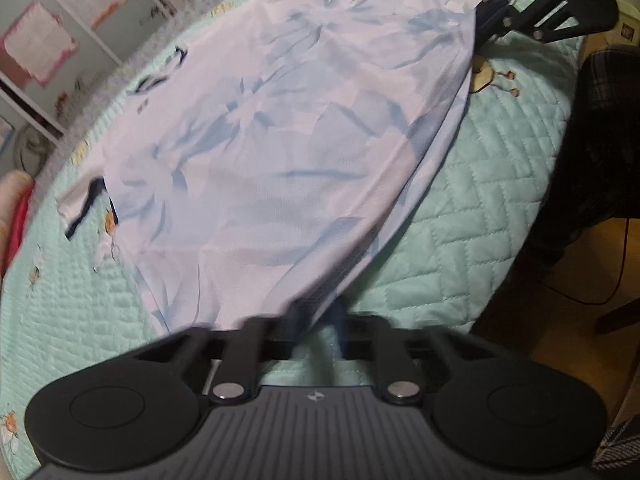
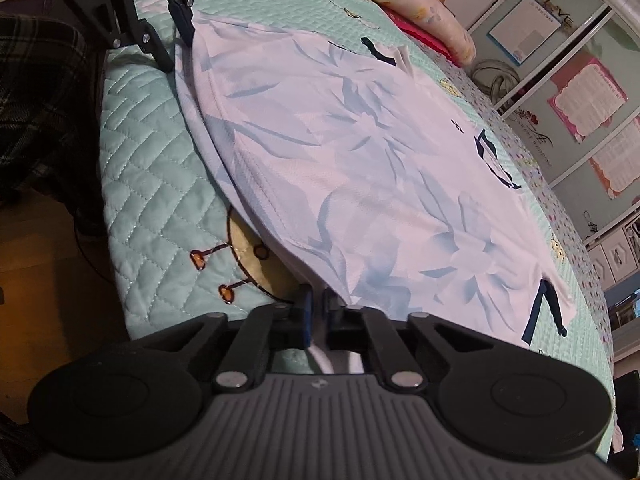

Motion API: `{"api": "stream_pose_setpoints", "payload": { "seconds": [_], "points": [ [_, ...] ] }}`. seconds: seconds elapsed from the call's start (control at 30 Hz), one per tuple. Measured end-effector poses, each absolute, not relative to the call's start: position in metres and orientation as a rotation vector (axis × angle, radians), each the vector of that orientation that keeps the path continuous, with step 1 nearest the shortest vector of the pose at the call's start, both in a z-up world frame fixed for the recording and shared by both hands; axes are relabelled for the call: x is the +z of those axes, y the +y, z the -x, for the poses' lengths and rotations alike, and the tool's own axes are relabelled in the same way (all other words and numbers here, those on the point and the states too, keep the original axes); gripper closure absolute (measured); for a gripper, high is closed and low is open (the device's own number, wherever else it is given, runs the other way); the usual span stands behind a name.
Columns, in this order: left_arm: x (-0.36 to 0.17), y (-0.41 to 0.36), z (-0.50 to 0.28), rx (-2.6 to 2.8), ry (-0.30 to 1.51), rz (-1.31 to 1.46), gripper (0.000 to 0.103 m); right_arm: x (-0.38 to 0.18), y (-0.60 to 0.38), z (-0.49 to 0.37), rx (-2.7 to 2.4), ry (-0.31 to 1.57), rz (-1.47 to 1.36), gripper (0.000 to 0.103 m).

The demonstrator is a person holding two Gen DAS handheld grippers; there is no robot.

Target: Fold clothes

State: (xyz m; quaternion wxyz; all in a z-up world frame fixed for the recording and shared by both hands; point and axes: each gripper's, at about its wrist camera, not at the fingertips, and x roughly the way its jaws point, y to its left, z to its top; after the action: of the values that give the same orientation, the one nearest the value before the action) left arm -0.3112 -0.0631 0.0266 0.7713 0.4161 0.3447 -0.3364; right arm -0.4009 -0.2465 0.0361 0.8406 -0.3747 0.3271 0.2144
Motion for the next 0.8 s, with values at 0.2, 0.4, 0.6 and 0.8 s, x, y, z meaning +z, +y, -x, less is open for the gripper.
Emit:
{"api": "stream_pose_setpoints", "payload": {
  "seconds": [0.2,0.4,0.6,0.8],
  "points": [
    [0.031,-0.058,0.319,-0.777,0.776,-0.927,0.103,0.041,-0.247,0.408,0.493,0.736,0.752,0.103],
    [0.022,-0.059,0.318,-0.753,0.747,-0.957,0.103,0.031,-0.247,0.425,0.479,0.717,0.782,0.103],
    [0.022,-0.057,0.319,-0.744,0.736,-0.952,0.103,0.032,-0.255,0.426,0.444,0.711,0.752,0.095],
    [0.021,-0.059,0.320,-0.742,0.734,-0.966,0.103,0.035,-0.272,0.429,0.416,0.713,0.773,0.064]
  ]
}}
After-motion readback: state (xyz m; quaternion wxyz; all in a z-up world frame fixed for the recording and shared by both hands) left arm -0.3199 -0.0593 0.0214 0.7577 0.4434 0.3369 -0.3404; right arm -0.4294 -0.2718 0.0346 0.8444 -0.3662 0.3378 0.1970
